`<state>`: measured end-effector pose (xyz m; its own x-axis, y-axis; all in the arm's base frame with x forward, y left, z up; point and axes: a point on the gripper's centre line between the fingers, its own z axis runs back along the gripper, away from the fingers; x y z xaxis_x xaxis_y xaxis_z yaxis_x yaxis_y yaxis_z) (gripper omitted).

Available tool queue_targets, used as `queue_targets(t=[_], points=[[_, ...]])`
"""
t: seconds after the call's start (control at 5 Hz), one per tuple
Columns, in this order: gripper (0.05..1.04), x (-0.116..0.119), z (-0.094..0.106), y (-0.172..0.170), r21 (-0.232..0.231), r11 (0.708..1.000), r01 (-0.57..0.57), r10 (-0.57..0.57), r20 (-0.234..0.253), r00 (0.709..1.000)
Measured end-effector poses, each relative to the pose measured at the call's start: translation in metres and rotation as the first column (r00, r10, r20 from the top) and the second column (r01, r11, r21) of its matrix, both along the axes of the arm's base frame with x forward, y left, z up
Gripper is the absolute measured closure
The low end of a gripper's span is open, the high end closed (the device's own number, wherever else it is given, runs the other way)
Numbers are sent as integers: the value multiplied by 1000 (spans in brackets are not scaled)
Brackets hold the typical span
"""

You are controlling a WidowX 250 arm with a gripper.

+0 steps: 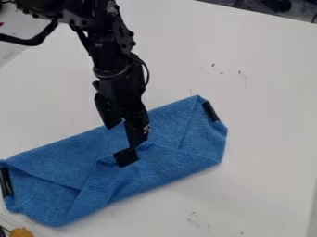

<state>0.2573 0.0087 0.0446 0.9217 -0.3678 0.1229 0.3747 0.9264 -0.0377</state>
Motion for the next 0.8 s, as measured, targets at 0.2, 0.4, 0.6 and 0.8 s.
queue_targets(t=[0.2, 0.4, 0.6, 0.8], points=[[83, -4, -7, -1, -2, 1000, -9, 9, -27, 1000], [83, -12, -16, -9, 15, 1000, -23, 23, -35, 999], [83, -18, -22, -10, 7, 999, -49, 50, -29, 998], [83, -20, -25, -11, 4, 998, -56, 56, -20, 998]])
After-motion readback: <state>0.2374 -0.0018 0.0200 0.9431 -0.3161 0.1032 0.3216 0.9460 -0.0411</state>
